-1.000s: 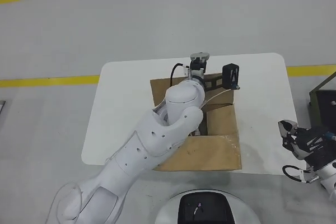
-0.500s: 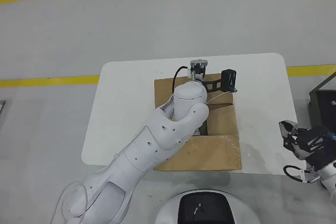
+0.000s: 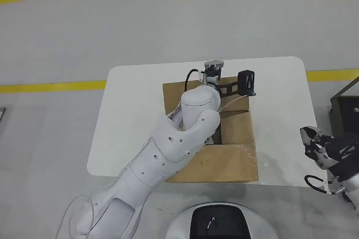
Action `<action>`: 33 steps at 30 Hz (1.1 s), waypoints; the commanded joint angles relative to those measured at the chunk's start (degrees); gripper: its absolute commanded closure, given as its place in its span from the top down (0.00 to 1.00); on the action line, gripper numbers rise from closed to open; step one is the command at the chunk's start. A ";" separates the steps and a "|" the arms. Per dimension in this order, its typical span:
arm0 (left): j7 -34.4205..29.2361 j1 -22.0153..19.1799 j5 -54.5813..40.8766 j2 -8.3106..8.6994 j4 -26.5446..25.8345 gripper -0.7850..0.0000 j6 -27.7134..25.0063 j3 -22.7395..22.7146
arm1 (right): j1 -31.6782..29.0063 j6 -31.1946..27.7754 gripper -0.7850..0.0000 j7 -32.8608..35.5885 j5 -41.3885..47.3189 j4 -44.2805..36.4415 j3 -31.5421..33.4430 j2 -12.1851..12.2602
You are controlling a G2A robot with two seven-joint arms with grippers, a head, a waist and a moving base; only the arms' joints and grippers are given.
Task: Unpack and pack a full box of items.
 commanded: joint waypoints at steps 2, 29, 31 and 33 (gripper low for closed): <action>1.20 5.94 -6.42 1.22 -7.11 1.00 0.89 -6.34 | 0.70 -3.21 0.00 -0.21 2.88 0.64 0.24 0.10; 10.24 52.61 -25.10 9.08 -48.78 1.00 -8.76 -41.12 | 10.76 -21.73 0.00 3.75 7.19 7.59 -4.16 1.39; 11.41 54.17 -23.60 9.37 -49.14 1.00 -8.19 -41.98 | 10.76 -21.73 0.00 3.75 7.19 7.59 -4.16 1.39; 12.89 55.44 -23.10 9.57 -49.66 1.00 -6.97 -42.70 | 10.76 -21.73 0.00 3.75 7.19 7.59 -4.16 1.39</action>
